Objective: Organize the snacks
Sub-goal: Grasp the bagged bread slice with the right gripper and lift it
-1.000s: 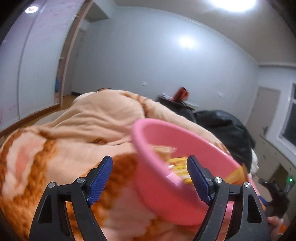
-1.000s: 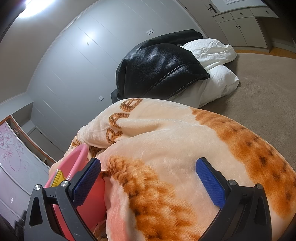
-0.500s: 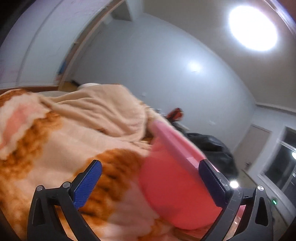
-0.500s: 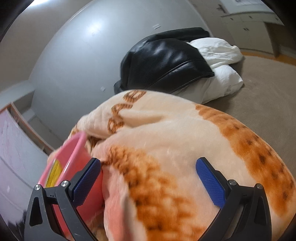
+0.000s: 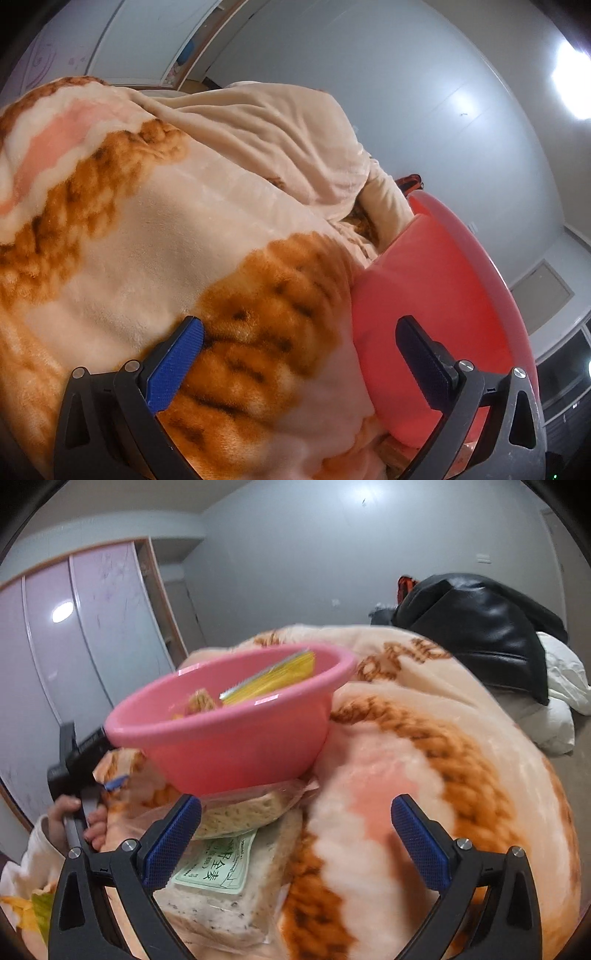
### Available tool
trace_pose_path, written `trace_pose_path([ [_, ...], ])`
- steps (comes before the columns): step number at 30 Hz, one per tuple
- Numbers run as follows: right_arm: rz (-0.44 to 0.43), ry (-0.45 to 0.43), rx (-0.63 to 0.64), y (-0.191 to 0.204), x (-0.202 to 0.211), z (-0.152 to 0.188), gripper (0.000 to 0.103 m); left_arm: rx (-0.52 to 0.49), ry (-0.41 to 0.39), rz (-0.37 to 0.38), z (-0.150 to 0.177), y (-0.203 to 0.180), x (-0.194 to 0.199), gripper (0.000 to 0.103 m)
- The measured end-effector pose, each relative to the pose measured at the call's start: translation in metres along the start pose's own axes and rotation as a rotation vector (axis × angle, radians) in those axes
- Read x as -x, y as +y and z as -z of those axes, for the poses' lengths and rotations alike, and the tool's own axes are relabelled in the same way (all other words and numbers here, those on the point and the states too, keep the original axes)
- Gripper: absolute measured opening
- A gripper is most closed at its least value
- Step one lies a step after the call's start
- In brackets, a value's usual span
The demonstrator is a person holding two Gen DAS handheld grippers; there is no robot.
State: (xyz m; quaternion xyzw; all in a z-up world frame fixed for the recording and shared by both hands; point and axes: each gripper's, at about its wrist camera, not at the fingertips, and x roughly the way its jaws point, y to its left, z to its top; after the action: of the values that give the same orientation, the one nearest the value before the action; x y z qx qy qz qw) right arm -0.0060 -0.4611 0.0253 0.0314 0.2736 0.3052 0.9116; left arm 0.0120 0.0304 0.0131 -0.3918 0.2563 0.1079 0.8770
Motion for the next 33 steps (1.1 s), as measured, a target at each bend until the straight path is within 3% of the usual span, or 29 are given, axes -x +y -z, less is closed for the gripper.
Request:
trace_pose_path([
  [2, -0.001, 0.031, 0.038, 0.004, -0.007, 0.0, 0.103, 0.004, 0.0, 0.004, -0.001, 0.001, 0.001, 0.103],
  [4, 0.001, -0.012, 0.113, 0.015, 0.001, 0.002, 0.103, 0.001, -0.001, 0.003, -0.001, 0.001, 0.001, 0.103],
  [6, 0.004, -0.065, 0.235, 0.035, 0.012, 0.004, 0.103, 0.002, 0.0, 0.002, -0.001, 0.001, 0.002, 0.103],
  [9, -0.023, -0.066, 0.466, 0.072, 0.011, 0.01, 0.103, 0.002, -0.001, 0.003, -0.001, 0.002, 0.002, 0.103],
  [11, -0.009, -0.008, 0.645, 0.096, -0.008, 0.015, 0.103, 0.002, 0.0, 0.002, -0.001, 0.001, 0.003, 0.103],
  [14, 0.052, 0.119, 0.805, 0.117, -0.049, 0.02, 0.102, 0.003, -0.001, 0.004, -0.001, 0.001, 0.002, 0.103],
  [15, 0.067, 0.154, 0.83, 0.119, -0.062, 0.022, 0.1, 0.003, -0.001, 0.005, -0.002, 0.0, 0.002, 0.103],
  [16, 0.075, 0.184, 0.842, 0.12, -0.073, 0.022, 0.085, 0.003, -0.001, 0.004, -0.002, -0.002, 0.003, 0.103],
  [19, 0.047, 0.253, 0.86, 0.121, -0.09, 0.029, 0.059, 0.001, 0.0, 0.003, -0.002, -0.002, 0.004, 0.103],
  [23, 0.068, 0.205, 0.913, 0.119, -0.077, 0.04, 0.046, 0.003, 0.0, 0.005, -0.002, -0.002, 0.004, 0.103],
  [25, 0.052, 0.178, 0.929, 0.117, -0.065, 0.042, 0.038, 0.002, -0.001, 0.005, -0.002, -0.002, 0.004, 0.103],
  [29, -0.013, 0.116, 0.947, 0.114, -0.027, 0.039, 0.032, 0.002, 0.0, 0.005, -0.002, -0.002, 0.004, 0.103],
  [33, -0.124, -0.112, 0.901, 0.103, 0.043, 0.024, 0.027, 0.001, 0.0, 0.005, -0.001, -0.002, 0.005, 0.103],
])
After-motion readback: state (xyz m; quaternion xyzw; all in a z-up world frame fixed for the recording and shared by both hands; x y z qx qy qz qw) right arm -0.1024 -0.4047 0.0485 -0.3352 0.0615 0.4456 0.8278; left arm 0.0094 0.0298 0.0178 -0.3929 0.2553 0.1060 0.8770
